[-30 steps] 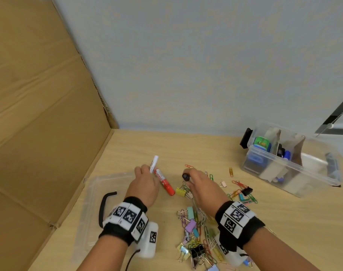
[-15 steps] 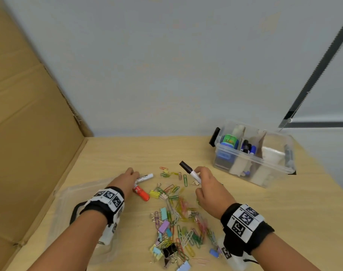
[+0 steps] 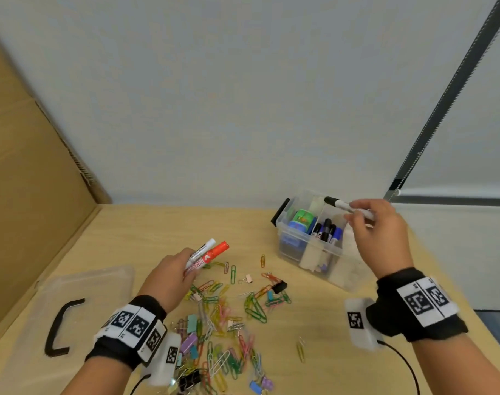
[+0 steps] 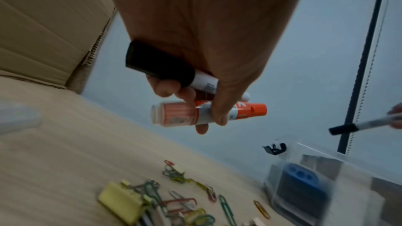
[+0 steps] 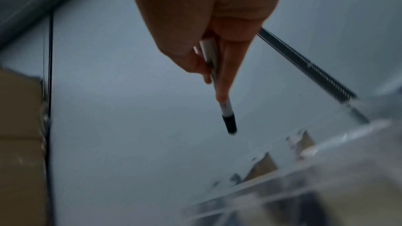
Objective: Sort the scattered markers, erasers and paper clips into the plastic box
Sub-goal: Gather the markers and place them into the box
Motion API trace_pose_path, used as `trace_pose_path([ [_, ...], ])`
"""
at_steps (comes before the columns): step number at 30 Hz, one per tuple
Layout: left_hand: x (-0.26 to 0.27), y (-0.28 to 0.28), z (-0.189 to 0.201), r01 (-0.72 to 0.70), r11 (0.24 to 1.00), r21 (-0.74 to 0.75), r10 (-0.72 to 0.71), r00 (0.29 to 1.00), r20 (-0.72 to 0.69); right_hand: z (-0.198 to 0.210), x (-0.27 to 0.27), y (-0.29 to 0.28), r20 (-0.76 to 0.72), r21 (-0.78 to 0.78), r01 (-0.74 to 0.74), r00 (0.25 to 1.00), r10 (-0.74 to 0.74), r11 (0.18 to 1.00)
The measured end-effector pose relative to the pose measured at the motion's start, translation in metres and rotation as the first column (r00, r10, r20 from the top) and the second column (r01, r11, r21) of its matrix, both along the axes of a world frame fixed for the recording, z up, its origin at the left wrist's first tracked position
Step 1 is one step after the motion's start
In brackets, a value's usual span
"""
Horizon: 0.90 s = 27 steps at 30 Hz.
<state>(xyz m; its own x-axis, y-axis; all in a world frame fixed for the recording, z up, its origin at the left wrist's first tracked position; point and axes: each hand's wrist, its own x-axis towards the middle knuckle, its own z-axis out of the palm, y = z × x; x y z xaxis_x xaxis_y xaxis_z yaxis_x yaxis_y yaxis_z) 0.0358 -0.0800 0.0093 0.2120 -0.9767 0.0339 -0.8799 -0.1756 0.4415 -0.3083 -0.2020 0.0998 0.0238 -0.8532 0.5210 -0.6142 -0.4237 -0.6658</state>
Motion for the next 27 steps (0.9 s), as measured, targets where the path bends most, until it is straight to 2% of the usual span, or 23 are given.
trace_pose_path([
  [2, -0.015, 0.001, 0.0, -0.011, 1.0, 0.005, 0.011, 1.0, 0.005, -0.005, -0.006, -0.019, -0.139, 0.108, 0.032, 0.99, -0.017, 0.994],
  [5, -0.033, 0.002, 0.002, -0.025, 1.0, 0.012, 0.025, 1.0, 0.006, -0.015, 0.004, -0.039, -0.353, 0.247, 0.062, 0.935, 0.03, 0.967],
  [10, -0.049, 0.009, 0.003, -0.033, 0.998, 0.045, 0.033, 0.999, 0.007, -0.018, 0.03, -0.065, -0.483, 0.39, 0.151, 0.874, 0.062, 0.908],
  [14, -0.051, 0.015, 0.005, -0.031, 0.998, 0.059, 0.031, 1.0, 0.005, -0.03, 0.038, -0.077, -0.461, 0.558, 0.075, 0.856, 0.233, 0.827],
  [17, -0.052, 0.017, 0.006, -0.022, 0.998, 0.055, 0.022, 1.0, -0.003, -0.027, 0.036, -0.073, -0.42, 0.59, 0.046, 0.87, 0.258, 0.806],
  [20, -0.052, 0.016, 0.008, -0.006, 0.998, 0.059, 0.008, 0.999, -0.039, -0.023, 0.026, -0.063, -0.323, 0.49, -0.003, 0.928, 0.184, 0.871],
  [23, -0.059, 0.012, 0.014, 0.067, 0.998, 0.008, -0.064, 0.98, -0.188, -0.022, 0.016, -0.039, -0.194, 0.319, -0.086, 0.969, 0.154, 0.944],
  [25, -0.071, 0.008, 0.019, 0.122, 0.992, -0.042, -0.129, 0.937, -0.326, -0.021, 0.015, -0.016, -0.144, 0.248, -0.178, 0.965, 0.218, 0.952],
  [27, -0.084, 0.001, 0.022, 0.17, 0.983, -0.074, -0.185, 0.887, -0.422, -0.022, 0.019, 0.003, -0.113, 0.311, -0.291, 0.934, 0.34, 0.905],
])
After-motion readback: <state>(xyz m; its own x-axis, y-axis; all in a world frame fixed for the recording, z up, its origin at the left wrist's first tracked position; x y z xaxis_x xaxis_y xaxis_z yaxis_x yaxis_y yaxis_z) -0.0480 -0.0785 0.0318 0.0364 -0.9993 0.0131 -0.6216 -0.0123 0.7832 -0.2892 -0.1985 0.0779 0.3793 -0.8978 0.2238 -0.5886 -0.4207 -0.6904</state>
